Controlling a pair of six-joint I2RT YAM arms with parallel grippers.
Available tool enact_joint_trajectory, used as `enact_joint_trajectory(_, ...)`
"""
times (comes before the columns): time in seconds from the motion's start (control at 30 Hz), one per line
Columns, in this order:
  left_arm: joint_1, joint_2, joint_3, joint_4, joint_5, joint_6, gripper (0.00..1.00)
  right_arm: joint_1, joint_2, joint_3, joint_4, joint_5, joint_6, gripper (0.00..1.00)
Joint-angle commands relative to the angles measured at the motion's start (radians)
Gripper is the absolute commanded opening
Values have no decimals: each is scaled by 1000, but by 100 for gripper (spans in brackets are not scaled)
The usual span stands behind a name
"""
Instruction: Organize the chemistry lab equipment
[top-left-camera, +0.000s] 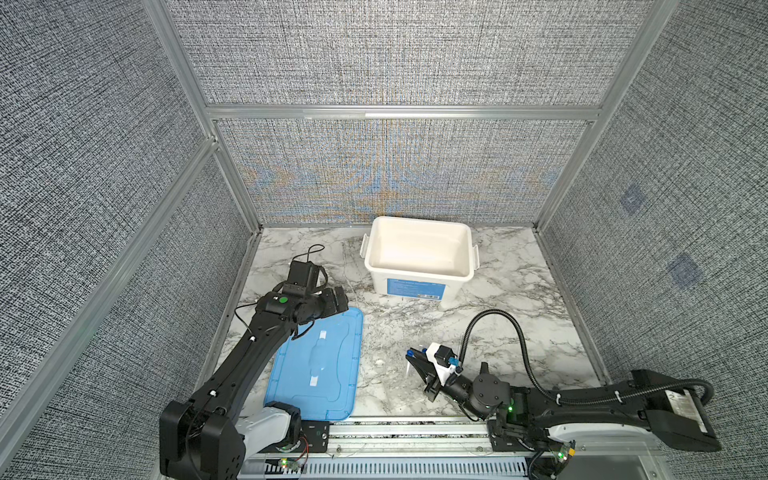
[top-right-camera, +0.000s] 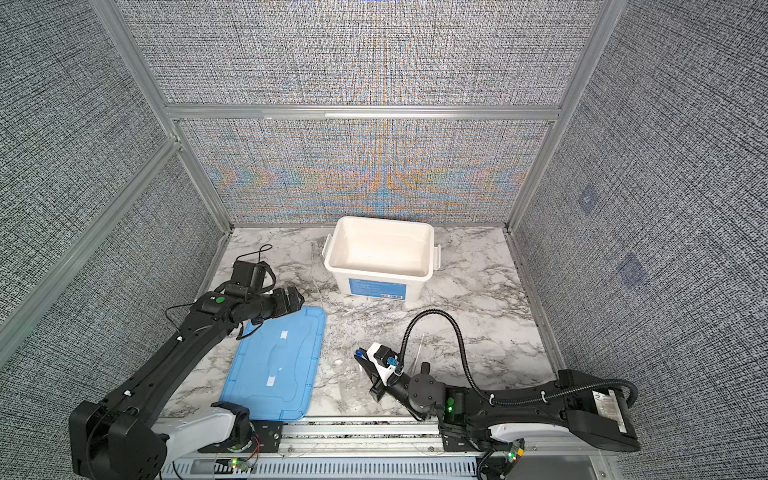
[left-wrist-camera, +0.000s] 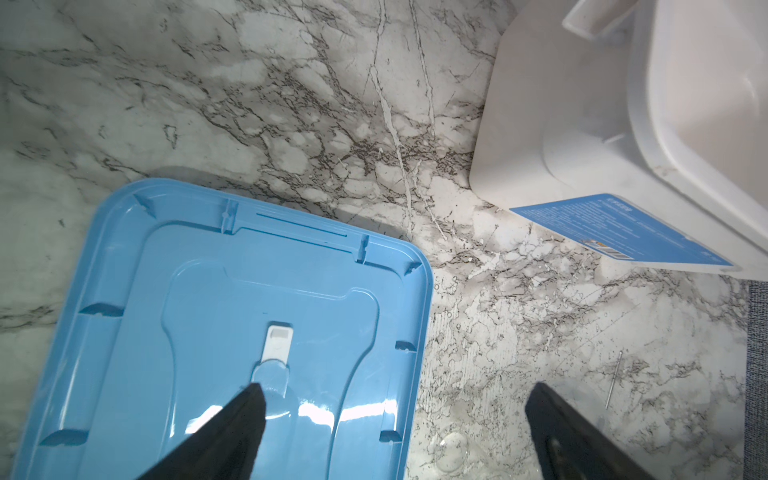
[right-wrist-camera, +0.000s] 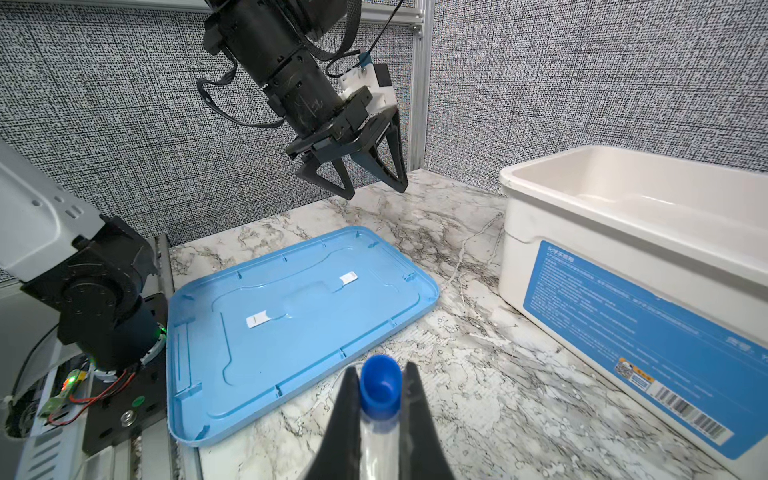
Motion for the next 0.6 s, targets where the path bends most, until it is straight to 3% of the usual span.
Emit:
enact_joint_trajectory(0.0, 2, -8, 3, 1, -8, 7, 99, -2, 8, 2, 51, 36, -19, 8)
enact_joint_trajectory(0.57, 2, -21, -14, 31, 29, 5, 99, -2, 28, -45, 57, 78, -32, 9)
